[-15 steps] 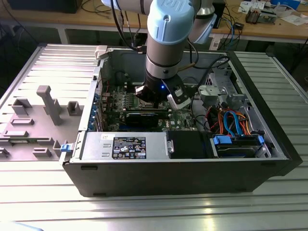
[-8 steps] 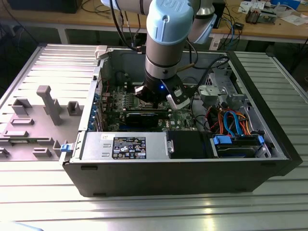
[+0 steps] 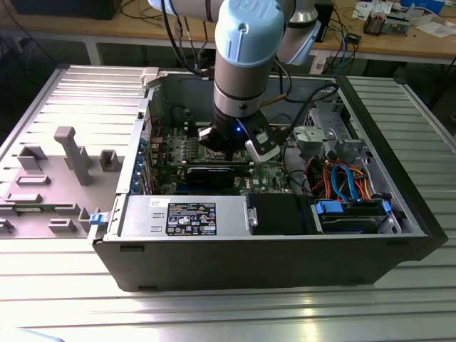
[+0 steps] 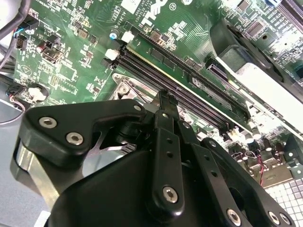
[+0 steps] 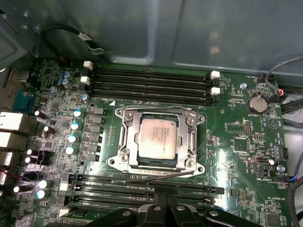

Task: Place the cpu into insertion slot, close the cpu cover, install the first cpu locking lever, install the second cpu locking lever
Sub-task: 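Install the second cpu locking lever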

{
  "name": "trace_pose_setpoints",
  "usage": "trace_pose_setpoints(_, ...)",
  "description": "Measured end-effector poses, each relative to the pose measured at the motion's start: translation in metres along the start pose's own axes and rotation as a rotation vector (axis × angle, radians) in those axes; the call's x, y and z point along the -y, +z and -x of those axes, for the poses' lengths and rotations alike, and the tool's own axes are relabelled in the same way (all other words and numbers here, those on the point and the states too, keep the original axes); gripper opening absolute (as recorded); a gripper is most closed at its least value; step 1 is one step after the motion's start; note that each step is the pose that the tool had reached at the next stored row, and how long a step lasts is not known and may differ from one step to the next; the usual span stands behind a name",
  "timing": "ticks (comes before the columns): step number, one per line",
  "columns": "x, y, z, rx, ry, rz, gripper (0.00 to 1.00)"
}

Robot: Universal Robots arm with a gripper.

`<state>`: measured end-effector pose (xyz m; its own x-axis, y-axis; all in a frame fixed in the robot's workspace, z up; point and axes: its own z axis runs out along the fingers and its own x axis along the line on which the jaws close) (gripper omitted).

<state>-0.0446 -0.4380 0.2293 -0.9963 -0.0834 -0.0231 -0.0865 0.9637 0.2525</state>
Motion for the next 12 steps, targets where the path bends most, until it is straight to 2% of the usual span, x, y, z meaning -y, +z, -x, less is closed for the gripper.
trace_pose_setpoints(12,0.0001,0.0009,-0.0018,0.0005,0.000,0.0052,0.11)
